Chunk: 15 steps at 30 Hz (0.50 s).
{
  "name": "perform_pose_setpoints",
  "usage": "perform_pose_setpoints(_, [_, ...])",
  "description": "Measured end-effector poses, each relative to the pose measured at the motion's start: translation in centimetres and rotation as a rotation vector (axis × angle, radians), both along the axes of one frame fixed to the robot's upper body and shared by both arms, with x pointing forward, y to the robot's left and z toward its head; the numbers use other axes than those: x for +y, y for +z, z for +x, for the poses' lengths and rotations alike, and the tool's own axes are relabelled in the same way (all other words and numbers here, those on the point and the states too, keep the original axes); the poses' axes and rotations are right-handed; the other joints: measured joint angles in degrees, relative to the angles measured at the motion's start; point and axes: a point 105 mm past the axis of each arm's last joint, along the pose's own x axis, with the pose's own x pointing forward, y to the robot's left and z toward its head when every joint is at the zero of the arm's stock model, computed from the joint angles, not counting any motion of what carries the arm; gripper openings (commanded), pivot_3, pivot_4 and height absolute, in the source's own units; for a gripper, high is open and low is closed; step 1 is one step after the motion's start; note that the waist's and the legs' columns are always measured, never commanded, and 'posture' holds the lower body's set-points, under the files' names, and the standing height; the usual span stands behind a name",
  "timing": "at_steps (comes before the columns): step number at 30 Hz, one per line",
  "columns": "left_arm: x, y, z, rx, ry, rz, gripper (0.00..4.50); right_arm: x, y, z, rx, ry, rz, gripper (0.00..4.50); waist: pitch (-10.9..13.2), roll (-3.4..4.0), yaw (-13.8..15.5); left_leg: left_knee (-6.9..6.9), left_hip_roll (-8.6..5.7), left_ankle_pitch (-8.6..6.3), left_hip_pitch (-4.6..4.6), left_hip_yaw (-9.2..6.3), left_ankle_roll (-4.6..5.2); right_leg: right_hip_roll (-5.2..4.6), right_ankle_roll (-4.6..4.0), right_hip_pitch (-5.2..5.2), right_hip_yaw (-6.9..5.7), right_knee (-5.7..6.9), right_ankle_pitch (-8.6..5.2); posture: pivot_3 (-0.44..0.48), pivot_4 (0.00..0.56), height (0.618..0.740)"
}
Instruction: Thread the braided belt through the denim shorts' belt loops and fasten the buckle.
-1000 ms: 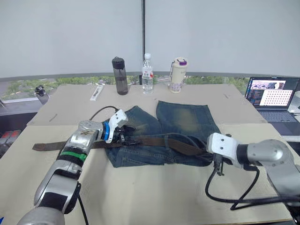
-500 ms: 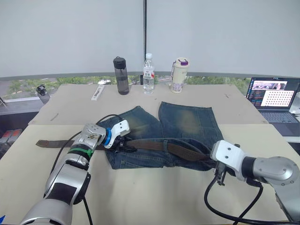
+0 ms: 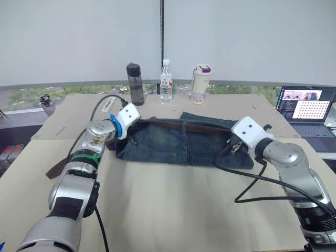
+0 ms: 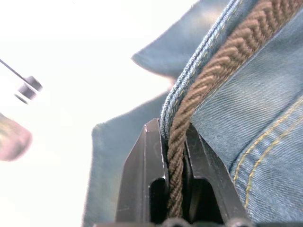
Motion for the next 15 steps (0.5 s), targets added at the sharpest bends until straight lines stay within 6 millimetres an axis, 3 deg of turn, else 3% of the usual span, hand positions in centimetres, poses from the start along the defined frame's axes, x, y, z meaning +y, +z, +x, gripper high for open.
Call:
perform_pose_setpoints(2, [1.0, -2.7, -3.0, 0.088, -0.082, 0.011, 0.04, 0.4, -2.2, -2.1, 0.111, 0.071, 0.005, 0.0, -0.19, 0.25, -0.05, 0.05, 0.04, -0.18, 0.07, 0.02, 0.2, 0.01, 0.02, 0.11, -0.01, 0.22, -0.01, 0.0, 0.15, 0.74])
perform_pose_setpoints(4, [1.7, -6.4, -7.3, 0.185, -0.153, 0.064, 0.04, 0.6, -5.6, -5.5, 0.277, 0.129, 0.008, 0.0, -0.21, 0.29, -0.16, 0.02, 0.08, -0.23, 0.05, 0.04, 0.26, 0.0, -0.04, 0.11, 0.0, 0.2, -0.06, 0.0, 0.15, 0.74])
perform_pose_setpoints(6, [2.6, -9.6, -10.3, 0.272, -0.161, 0.108, 0.04, 0.6, -8.2, -8.1, 0.415, 0.149, 0.035, 0.0, -0.16, 0.22, -0.17, 0.17, 0.09, -0.3, 0.14, 0.1, 0.25, -0.04, -0.15, 0.17, 0.0, 0.02, -0.18, 0.0, 0.15, 0.74])
perform_pose_setpoints(12, [2.1, -11.9, -15.8, 0.265, -0.211, 0.183, 0.04, -0.1, -11.6, -13.8, 0.608, 0.165, 0.016, 0.0, -0.06, -0.01, -0.01, 0.19, 0.16, -0.62, 1.36, 0.41, -0.4, -0.6, -0.54, 0.98, -0.11, -0.15, -0.64, 0.0, 0.15, 0.74])
perform_pose_setpoints(14, [2.1, -12.8, -17.1, 0.299, -0.211, 0.173, 0.04, -0.1, -12.4, -14.9, 0.661, 0.171, 0.034, 0.0, -0.07, -0.06, -0.23, 0.17, 0.04, -0.62, 1.42, 0.53, -0.4, -1.05, -0.46, 1.04, -0.14, -0.13, -0.7, 0.0, 0.15, 0.74])
perform_pose_setpoints(15, [2.1, -12.9, -17.6, 0.314, -0.209, 0.166, 0.44, 0.0, -12.5, -15.2, 0.679, 0.176, 0.051, 0.48, -0.06, -0.08, -0.33, 0.17, 0.02, -0.62, 1.35, 0.6, -0.39, -1.14, -0.43, 0.98, -0.12, -0.15, -0.71, 0.0, 0.15, 0.74])
